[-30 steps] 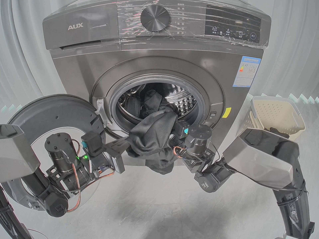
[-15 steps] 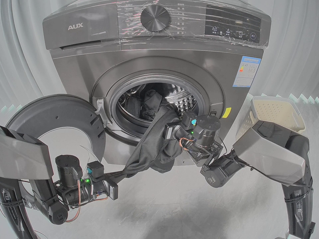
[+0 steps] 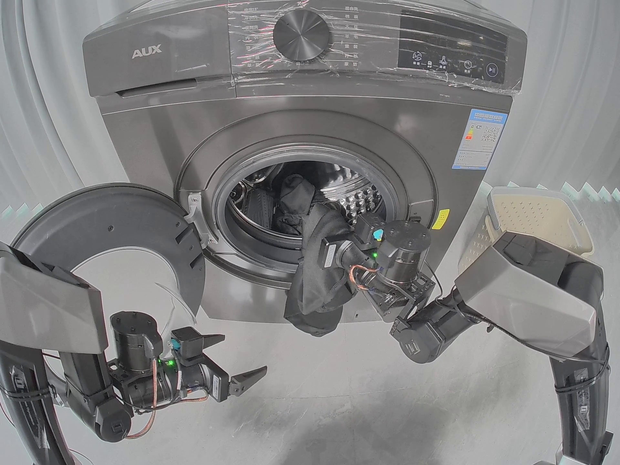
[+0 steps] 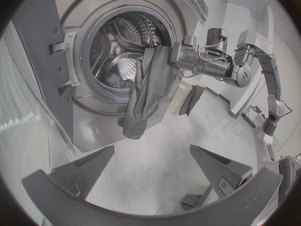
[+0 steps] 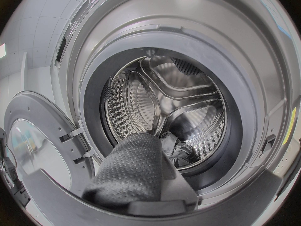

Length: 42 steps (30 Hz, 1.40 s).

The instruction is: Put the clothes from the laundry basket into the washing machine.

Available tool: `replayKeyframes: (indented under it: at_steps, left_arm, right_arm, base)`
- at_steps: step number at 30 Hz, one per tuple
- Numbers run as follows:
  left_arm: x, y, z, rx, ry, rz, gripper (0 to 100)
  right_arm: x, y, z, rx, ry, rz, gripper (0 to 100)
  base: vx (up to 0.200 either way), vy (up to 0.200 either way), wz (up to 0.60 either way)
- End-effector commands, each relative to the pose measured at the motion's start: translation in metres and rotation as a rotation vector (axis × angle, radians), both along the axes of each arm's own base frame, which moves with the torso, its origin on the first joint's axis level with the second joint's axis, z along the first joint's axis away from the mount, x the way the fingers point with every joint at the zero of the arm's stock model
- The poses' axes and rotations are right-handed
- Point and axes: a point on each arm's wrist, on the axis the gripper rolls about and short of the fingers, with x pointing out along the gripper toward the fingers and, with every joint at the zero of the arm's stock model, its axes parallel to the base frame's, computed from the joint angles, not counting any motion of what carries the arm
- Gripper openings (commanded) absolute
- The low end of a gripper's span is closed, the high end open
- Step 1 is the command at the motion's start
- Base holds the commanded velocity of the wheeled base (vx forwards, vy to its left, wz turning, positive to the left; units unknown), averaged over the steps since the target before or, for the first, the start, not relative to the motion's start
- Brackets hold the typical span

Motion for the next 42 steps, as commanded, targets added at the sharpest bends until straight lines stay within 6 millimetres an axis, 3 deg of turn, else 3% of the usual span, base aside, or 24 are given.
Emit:
replayKeyframes:
  at_steps: [1,6,11,19,25,31,42]
  left_arm:
    - [0.001,0.0,0.001,-0.004,-0.007,-0.002,100]
    - [0.018,-0.007,0.011,-0.043,-0.079,0.007,100]
    - [0.036,-0.018,0.021,-0.079,-0.156,0.002,100]
    - [0.048,-0.024,0.025,-0.109,-0.188,0.003,100]
    - [0.05,-0.034,0.029,-0.125,-0.209,-0.022,100]
    - [0.057,-0.042,0.027,-0.134,-0.227,-0.035,100]
    - [0.079,-0.052,0.014,-0.14,-0.242,-0.018,100]
  right_arm:
    - [-0.002,0.0,0.009,0.013,-0.017,0.004,0]
    - [-0.009,0.004,0.013,0.015,-0.019,0.02,0]
    - [-0.029,0.014,0.009,-0.004,0.003,0.07,0]
    - [-0.05,0.024,0.015,-0.007,0.006,0.122,0]
    - [-0.055,0.026,0.014,-0.012,0.014,0.133,0]
    - [-0.061,0.025,0.016,-0.014,0.016,0.145,0]
    - [-0.091,0.027,0.029,-0.015,0.014,0.211,0]
  base:
    - [0.0,0.0,0.0]
    - [0.0,0.0,0.0]
    - [0.0,0.0,0.0]
    - [0.0,0.0,0.0]
    - [0.0,0.0,0.0]
    - [0.0,0.0,0.0]
    - [0.0,0.0,0.0]
